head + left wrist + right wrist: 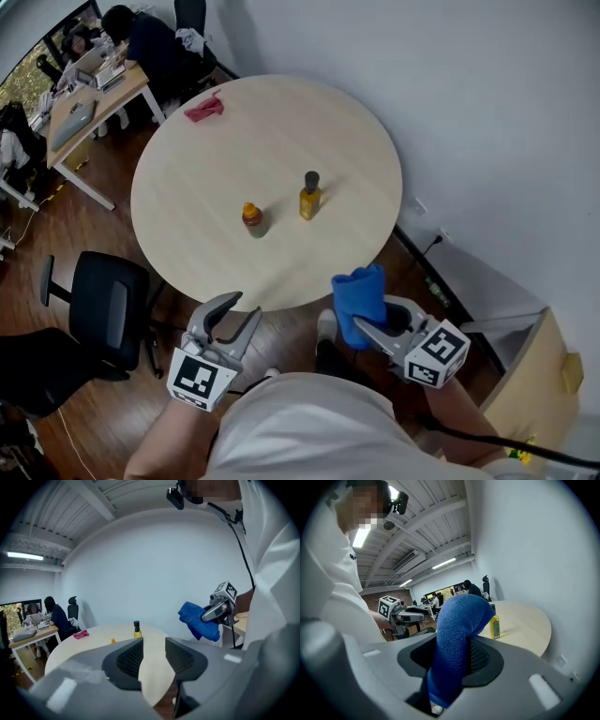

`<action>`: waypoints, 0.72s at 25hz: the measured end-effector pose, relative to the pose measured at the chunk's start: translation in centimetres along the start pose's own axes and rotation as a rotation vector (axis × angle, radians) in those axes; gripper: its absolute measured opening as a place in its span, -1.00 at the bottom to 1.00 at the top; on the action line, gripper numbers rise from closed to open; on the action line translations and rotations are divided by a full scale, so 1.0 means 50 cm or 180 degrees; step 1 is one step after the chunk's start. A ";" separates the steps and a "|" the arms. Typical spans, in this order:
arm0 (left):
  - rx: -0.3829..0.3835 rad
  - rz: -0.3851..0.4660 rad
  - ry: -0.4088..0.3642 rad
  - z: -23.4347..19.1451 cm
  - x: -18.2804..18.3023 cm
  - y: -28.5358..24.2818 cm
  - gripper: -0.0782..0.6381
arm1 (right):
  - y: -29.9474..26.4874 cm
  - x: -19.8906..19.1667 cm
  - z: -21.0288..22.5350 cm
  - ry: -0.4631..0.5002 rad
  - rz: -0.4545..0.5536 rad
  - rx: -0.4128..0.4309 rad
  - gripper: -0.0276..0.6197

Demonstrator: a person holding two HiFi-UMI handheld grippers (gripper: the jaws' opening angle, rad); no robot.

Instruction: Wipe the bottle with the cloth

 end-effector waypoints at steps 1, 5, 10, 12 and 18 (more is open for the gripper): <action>-0.0038 0.0061 0.0059 0.006 -0.007 0.032 -0.34 | 0.000 -0.002 -0.036 -0.0003 0.0014 -0.0039 -0.43; -0.0196 0.0142 0.0227 0.021 -0.057 0.153 -0.34 | 0.002 -0.028 -0.179 -0.0032 0.0019 -0.0228 -0.43; -0.0428 0.0012 0.0279 0.042 -0.133 0.261 -0.34 | 0.025 -0.082 -0.351 -0.0180 -0.0125 -0.0301 -0.43; -0.0448 0.0027 0.0315 0.055 -0.147 0.290 -0.34 | 0.040 -0.095 -0.394 -0.0167 -0.0185 -0.0308 -0.43; -0.0466 0.0089 0.0300 0.089 -0.162 0.331 -0.35 | 0.087 -0.092 -0.453 -0.0082 -0.0116 -0.0380 -0.43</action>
Point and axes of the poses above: the fingertips, and each gripper's own axes: y backward along the fingers, z to its right, x out of its top, the point moved 5 cm from there along y, backward along the fingers, and after that the axes turned 8 degrees about y, right-handed, at the moved point
